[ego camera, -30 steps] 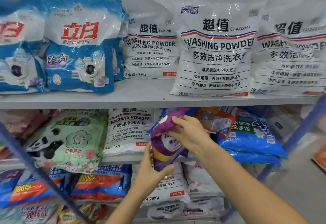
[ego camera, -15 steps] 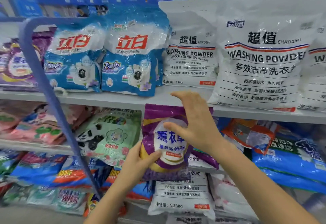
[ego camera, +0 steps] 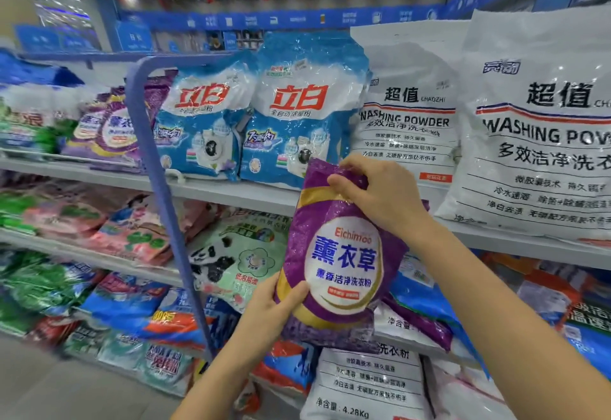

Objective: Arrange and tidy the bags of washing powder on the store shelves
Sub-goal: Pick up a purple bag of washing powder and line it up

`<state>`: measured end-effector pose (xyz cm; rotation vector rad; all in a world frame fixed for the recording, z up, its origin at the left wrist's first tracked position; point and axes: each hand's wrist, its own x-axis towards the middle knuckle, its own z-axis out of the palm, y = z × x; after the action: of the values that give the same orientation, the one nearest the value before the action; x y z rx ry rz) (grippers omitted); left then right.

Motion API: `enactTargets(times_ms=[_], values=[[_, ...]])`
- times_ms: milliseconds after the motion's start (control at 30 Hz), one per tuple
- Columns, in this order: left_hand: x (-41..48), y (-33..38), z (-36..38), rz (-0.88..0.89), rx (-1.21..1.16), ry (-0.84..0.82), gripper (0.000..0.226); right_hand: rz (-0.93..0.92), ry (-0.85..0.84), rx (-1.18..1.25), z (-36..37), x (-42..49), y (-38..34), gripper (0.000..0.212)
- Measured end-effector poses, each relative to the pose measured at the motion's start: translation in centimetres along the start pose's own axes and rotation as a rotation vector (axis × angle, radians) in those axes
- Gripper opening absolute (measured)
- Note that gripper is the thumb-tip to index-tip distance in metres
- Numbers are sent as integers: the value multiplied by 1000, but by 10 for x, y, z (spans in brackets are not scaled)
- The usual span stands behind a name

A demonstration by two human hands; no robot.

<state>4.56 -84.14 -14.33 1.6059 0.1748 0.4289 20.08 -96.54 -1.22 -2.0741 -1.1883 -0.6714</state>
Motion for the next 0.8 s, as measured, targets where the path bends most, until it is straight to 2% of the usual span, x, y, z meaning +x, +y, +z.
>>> enactTargets(times_ms=[133, 267, 400, 533, 700, 800], values=[[-8, -1, -2, -58, -126, 111, 33, 60, -14, 92, -19, -14, 31, 46], [-12, 5, 0, -54, -161, 160, 32, 262, -125, 508, -7, -23, 40, 44], [-20, 5, 0, -56, -111, 195, 45, 273, -64, 643, 5, -15, 35, 26], [-26, 5, -11, -34, -66, 241, 36, 396, -103, 930, 21, -6, 29, 26], [-31, 1, -39, -62, -75, 349, 31, 537, -240, 1114, 53, -2, 10, 27], [-37, -4, -64, -88, -114, 434, 37, 583, -372, 1232, 73, -1, -13, 33]])
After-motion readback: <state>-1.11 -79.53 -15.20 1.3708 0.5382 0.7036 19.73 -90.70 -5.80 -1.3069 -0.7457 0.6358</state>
